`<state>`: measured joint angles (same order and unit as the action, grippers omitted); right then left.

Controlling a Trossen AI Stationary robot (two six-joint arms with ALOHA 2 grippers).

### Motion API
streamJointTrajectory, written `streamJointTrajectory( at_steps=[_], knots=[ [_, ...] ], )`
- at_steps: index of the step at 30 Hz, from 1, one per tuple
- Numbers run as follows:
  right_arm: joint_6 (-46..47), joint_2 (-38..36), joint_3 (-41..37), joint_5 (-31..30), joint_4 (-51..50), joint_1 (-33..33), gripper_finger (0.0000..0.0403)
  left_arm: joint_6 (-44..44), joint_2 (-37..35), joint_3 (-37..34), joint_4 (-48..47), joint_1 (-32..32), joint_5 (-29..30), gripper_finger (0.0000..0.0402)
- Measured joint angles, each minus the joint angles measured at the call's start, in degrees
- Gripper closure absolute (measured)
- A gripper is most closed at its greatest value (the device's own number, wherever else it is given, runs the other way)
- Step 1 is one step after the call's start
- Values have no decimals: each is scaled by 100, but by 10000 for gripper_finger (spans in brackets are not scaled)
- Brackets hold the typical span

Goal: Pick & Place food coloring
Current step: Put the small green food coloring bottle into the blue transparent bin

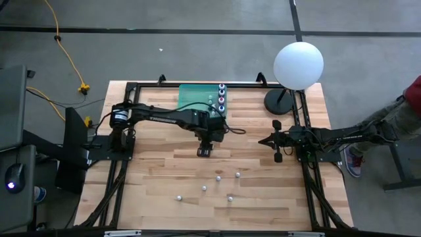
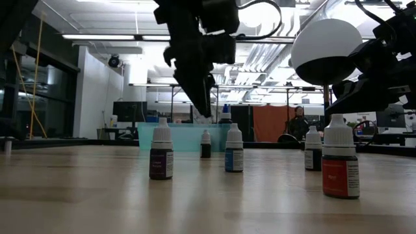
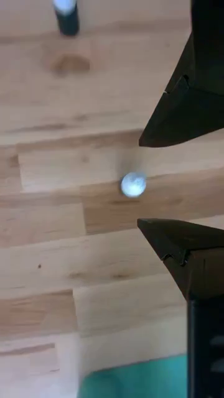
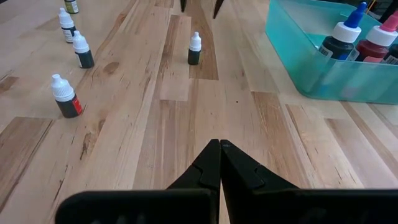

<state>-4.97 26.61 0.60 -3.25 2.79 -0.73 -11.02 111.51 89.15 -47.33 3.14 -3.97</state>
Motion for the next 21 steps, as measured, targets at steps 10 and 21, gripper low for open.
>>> streamJointTrajectory(
  at_steps=[10,21],
  knots=[
    [0,0,0,0,-3,2,402,-84,270,4,173,-20,-20,211],
    [0,0,-2,0,1,1,402,-119,467,9,194,-20,-52,211]
  ],
)
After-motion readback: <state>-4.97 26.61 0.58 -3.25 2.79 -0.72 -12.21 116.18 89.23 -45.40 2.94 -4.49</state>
